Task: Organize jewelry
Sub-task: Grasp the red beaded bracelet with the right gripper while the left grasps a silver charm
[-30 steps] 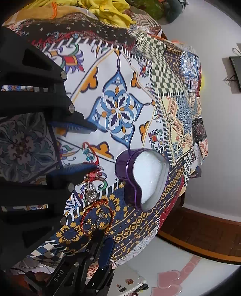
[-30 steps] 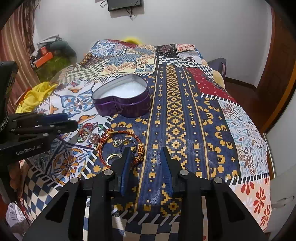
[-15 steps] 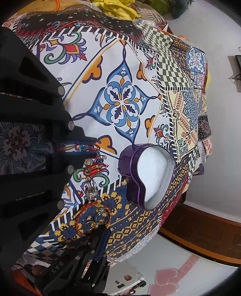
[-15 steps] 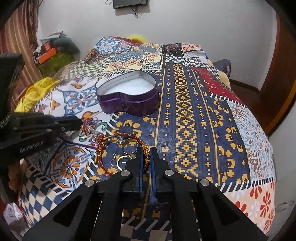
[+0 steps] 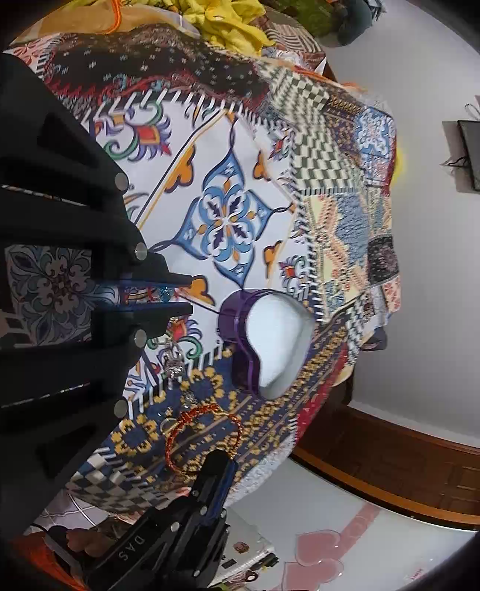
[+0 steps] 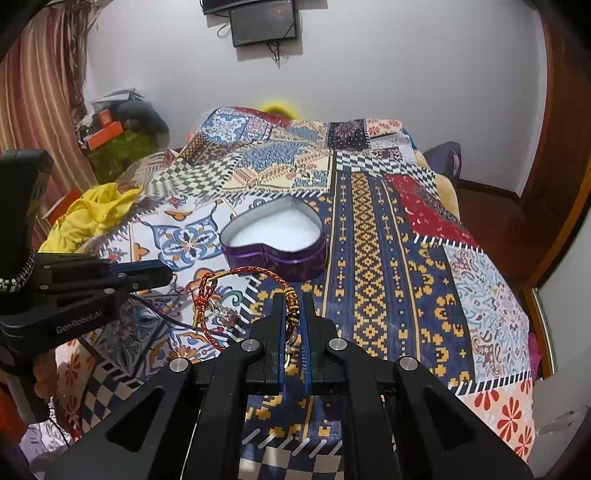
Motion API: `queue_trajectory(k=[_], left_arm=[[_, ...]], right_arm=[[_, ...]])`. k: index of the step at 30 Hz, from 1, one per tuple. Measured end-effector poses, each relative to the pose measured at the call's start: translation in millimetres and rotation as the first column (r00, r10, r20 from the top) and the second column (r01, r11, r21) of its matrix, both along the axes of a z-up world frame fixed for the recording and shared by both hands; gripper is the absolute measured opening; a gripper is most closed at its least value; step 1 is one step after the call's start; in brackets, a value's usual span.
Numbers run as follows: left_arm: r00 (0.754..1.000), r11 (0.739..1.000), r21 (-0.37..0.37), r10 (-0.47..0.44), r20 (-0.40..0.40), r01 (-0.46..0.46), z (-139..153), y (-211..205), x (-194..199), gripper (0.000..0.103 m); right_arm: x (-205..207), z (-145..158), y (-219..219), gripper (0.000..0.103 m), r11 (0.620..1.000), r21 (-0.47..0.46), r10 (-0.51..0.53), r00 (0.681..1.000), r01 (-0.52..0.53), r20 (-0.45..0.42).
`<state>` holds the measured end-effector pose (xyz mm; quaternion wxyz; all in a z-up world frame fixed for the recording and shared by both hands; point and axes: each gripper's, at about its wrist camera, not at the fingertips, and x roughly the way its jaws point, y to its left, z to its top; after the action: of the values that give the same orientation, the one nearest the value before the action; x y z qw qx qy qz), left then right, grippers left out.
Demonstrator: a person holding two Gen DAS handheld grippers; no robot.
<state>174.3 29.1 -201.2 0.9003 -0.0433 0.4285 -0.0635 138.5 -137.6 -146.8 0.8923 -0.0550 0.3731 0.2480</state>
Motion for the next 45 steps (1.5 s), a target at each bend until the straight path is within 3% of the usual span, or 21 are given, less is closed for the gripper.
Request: queue_trajectory(k=[10, 23, 34, 45], left_arm=[[0.996, 1.0, -0.01, 0.013, 0.083, -0.012, 39, 5, -8, 0.006], [0.981, 0.999, 0.031, 0.008, 0.196, -0.014, 79, -2, -3, 0.006], [0.971, 1.0, 0.019, 0.0, 0.238, -0.005, 92, -10, 15, 0.006], [0.975, 1.0, 0.012, -0.006, 0.224, 0.004, 87, -12, 39, 0.006]], right_arm=[[-1, 18, 3, 0.006, 1.0, 0.011, -0.012, 0.999, 0.011, 0.045], [13, 31, 4, 0.006, 1.0, 0.01, -0.027, 0.996, 0.026, 0.086], [37, 32, 11, 0.006, 1.0, 0.016, -0.014, 0.997, 0.013, 0.081], [68, 16, 25, 0.006, 1.0, -0.014, 0.015, 0.999, -0.015, 0.039]])
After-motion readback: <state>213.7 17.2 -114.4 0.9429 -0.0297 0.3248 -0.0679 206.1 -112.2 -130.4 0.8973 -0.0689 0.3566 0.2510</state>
